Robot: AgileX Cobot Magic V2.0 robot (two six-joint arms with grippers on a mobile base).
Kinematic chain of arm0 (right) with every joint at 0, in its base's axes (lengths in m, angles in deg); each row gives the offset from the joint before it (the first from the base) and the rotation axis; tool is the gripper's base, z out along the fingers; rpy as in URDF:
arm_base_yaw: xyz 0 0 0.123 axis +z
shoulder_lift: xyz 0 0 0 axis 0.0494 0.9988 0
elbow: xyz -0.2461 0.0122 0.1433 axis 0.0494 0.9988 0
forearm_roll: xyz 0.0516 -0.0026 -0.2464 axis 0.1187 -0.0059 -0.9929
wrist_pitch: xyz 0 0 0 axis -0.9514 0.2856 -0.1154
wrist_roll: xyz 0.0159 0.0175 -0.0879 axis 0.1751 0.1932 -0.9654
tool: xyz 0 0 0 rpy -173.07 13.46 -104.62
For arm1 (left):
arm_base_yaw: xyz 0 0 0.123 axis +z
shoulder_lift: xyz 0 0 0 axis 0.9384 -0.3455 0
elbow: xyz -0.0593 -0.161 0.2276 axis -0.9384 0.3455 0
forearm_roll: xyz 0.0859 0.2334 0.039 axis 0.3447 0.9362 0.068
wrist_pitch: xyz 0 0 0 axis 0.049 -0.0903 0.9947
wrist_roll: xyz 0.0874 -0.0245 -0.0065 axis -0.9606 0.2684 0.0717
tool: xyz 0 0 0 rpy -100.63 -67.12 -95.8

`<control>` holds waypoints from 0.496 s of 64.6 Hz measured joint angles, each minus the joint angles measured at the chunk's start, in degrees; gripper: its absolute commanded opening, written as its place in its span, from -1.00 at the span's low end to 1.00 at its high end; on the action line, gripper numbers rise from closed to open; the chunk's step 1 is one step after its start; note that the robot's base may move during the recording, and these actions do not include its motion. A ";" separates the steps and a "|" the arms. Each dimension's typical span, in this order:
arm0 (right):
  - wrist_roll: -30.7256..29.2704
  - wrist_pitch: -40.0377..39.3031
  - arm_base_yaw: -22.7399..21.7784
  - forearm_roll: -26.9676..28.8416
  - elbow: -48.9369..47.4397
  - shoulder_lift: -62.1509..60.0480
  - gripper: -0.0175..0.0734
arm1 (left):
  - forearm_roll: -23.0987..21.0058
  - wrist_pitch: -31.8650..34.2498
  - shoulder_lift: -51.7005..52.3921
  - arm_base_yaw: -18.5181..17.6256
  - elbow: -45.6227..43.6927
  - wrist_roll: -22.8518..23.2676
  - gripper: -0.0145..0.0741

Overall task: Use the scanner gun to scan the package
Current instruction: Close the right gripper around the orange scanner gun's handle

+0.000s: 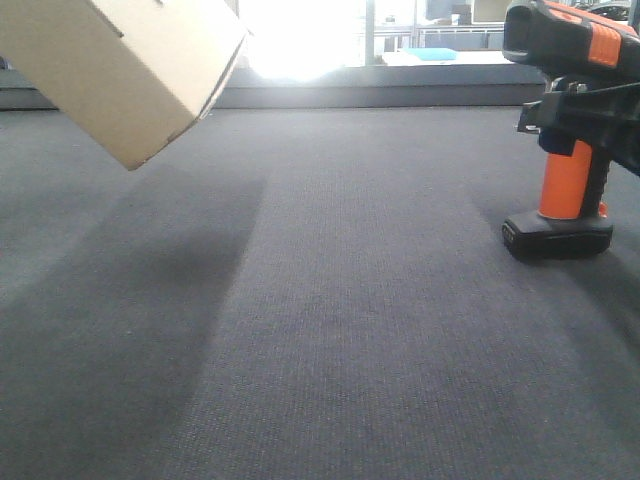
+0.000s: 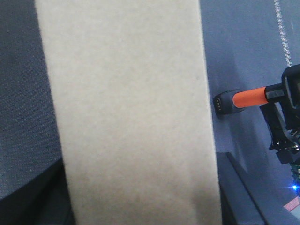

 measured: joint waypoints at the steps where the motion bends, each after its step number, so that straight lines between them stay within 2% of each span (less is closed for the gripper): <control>1: 0.00 -0.28 0.00 0.00 0.00 0.05 0.64 | 0.05 0.00 0.00 0.00 0.00 0.00 -0.92; 32: 0.33 -1.68 0.00 -0.82 -2.62 0.42 0.64 | 0.15 0.00 0.00 0.00 0.00 -0.09 -0.92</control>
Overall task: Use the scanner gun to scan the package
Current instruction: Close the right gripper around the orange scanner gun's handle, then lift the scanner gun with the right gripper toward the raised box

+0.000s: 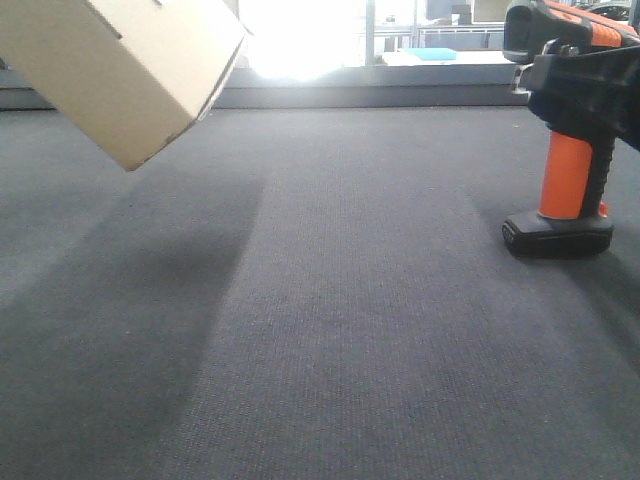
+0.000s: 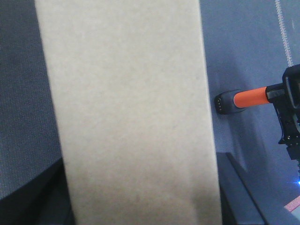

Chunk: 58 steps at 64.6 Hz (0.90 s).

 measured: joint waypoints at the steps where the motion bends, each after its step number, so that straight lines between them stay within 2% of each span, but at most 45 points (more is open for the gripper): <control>1: 0.00 0.00 0.00 0.00 -0.12 0.00 0.64 | 0.00 0.00 0.00 0.00 0.00 0.00 -0.92; 35: 0.32 0.13 0.00 0.27 -2.59 2.57 0.64 | 0.00 0.00 0.00 0.00 0.00 -0.04 -0.92; 52: 0.32 1.70 0.00 2.73 -3.11 2.57 0.64 | 0.00 0.00 0.00 0.00 0.00 -0.04 -0.92; 58: 0.32 1.70 0.00 2.99 -3.11 2.57 0.54 | 0.00 0.00 0.00 0.00 0.00 -0.04 -0.92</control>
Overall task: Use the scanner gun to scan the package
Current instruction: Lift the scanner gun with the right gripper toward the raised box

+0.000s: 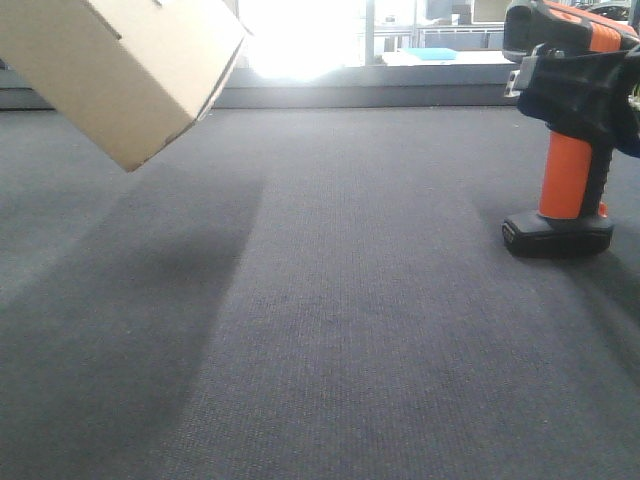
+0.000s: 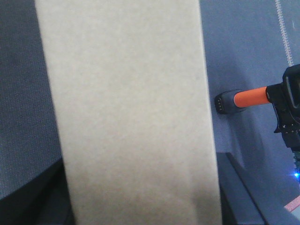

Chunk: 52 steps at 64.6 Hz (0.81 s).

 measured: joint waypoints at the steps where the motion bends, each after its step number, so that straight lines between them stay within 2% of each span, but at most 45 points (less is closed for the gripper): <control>1: 0.00 0.00 0.00 0.00 0.00 0.00 0.51 | 0.00 0.00 0.00 0.00 0.00 0.00 -0.92; 7: 0.00 0.11 0.00 0.10 0.00 0.00 0.21 | 0.00 0.00 0.00 0.00 0.00 0.00 -0.92; 16: -0.12 0.48 0.00 0.39 0.00 0.03 -0.53 | 0.00 0.00 0.00 0.00 0.00 0.00 -0.92; 22: -0.09 0.48 0.00 0.39 0.00 0.03 -0.96 | 0.00 0.00 0.00 0.00 0.00 0.00 -0.92; 40: -0.96 0.34 0.00 0.39 0.00 -0.20 -0.95 | 0.00 0.00 0.00 0.00 0.00 0.00 -0.92; 52: -8.39 2.15 0.00 0.52 -0.16 -4.71 -0.95 | 0.18 0.00 0.00 0.00 0.00 0.00 -0.92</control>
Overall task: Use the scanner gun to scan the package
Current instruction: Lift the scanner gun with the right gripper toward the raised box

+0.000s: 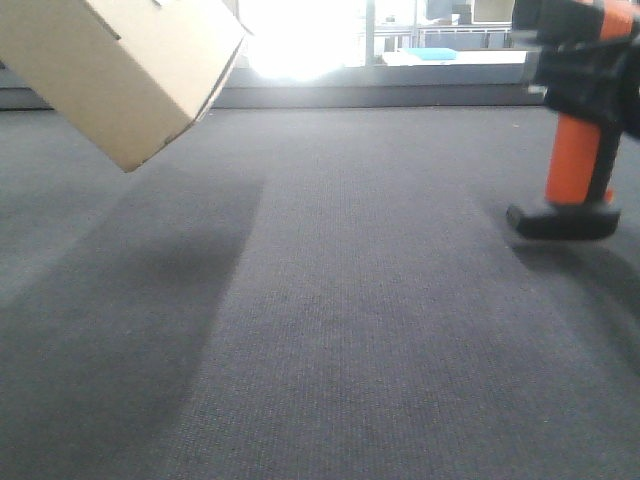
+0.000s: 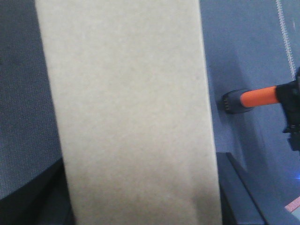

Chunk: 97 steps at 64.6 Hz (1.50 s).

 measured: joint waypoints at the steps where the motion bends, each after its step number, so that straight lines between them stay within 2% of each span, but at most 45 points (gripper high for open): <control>1: -0.90 0.43 0.00 0.10 -0.12 -0.55 -0.95 | 0.00 0.00 0.00 0.00 0.00 0.00 -0.92; 8: -7.70 5.09 0.00 0.40 -2.14 -4.50 -0.95 | 0.10 0.00 0.00 0.00 0.00 0.00 -0.92; 13: -14.81 10.49 0.00 0.40 -4.79 -7.23 -0.95 | 0.26 0.00 0.00 0.00 0.00 0.00 -0.92; 25: -27.98 23.22 0.00 0.40 -12.22 -10.80 -0.95 | 3.07 0.00 0.00 0.00 0.00 0.00 -0.92; 35: -34.56 29.44 0.00 0.40 -17.50 -11.28 -0.95 | 4.46 0.00 0.00 0.00 0.00 0.00 -0.92; 46: -36.91 32.42 0.00 0.40 -19.90 -11.28 -0.95 | 4.50 0.00 0.00 0.00 0.00 0.00 -0.92; 75: -37.56 33.15 0.00 0.76 -20.03 -11.28 -0.95 | 4.61 0.00 0.00 0.00 0.00 0.00 -0.92; 81: -37.56 33.15 0.00 2.88 -20.03 -11.42 -0.95 | 4.61 0.00 0.00 0.00 0.00 0.00 -0.92; 97: -37.67 33.15 0.00 15.35 -20.03 -13.39 -0.95 | 4.61 0.00 0.00 0.00 0.00 0.00 -0.92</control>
